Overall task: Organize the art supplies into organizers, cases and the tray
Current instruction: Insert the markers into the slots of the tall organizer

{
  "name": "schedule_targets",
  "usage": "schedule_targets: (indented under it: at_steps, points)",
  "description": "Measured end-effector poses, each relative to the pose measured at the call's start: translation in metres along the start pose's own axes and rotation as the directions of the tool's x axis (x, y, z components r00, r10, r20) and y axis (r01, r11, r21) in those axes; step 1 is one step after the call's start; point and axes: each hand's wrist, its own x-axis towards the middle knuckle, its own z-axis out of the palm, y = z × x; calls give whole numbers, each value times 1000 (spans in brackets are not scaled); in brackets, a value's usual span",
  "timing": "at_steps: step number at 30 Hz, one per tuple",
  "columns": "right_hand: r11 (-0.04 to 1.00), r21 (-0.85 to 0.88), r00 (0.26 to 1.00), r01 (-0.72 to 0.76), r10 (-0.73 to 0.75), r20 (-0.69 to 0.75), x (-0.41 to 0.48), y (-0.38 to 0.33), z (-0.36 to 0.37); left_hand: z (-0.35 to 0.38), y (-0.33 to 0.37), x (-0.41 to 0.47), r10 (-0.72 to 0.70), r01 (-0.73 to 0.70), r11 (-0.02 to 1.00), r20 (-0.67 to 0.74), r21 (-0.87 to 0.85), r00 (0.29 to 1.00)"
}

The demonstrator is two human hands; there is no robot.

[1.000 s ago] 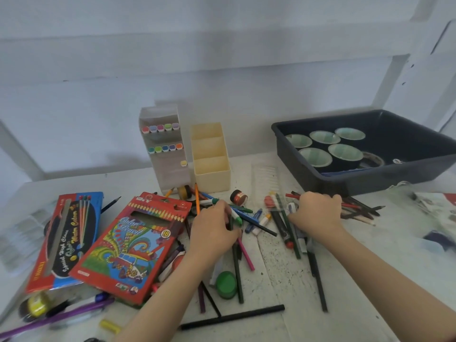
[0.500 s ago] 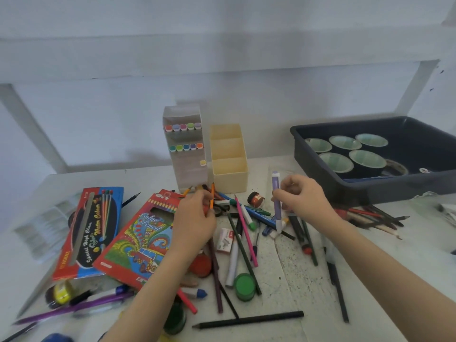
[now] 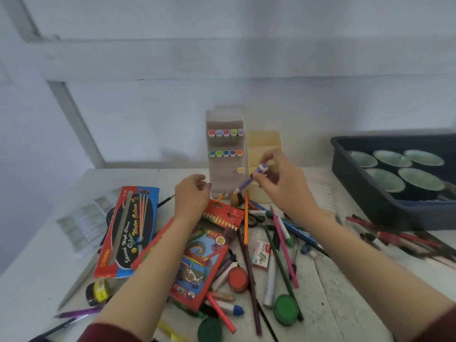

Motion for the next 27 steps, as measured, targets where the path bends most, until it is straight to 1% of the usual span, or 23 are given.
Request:
schedule_targets:
  at_steps: [2,4,6,8,10,14,18,27]
  points:
    - [990,-98,993,100,-106,-55,7,-2,9,8,1,4,-4,3,1000,31,22,1000]
    - [963,-210,971,166,-196,-134,14,0,19,13,0,8,-4,3,1000,37,29,999]
    - [906,-353,934,236,-312,-177,22,5,28,15,-2,12,1,-2,999,27,39,1000]
    - [810,-487,886,329,-443,-139,27,12,34,15,-6,15,12,-12,999,5,44,1000]
    - [730,-567,855,381,-511,-84,33,17,38,15,-8,15,24,-24,999,-8,42,1000]
    - [660,-639,861,395,-509,6,42,26,47,17,-12,13,55,-54,998,-19,17,998]
    - [639,-656,881,401,-466,84,47,35,55,21,-16,11,73,-73,997,-32,-4,997]
    - [660,-683,926,312,-372,64,55,47,71,28,-21,13,79,-78,997,-59,13,995]
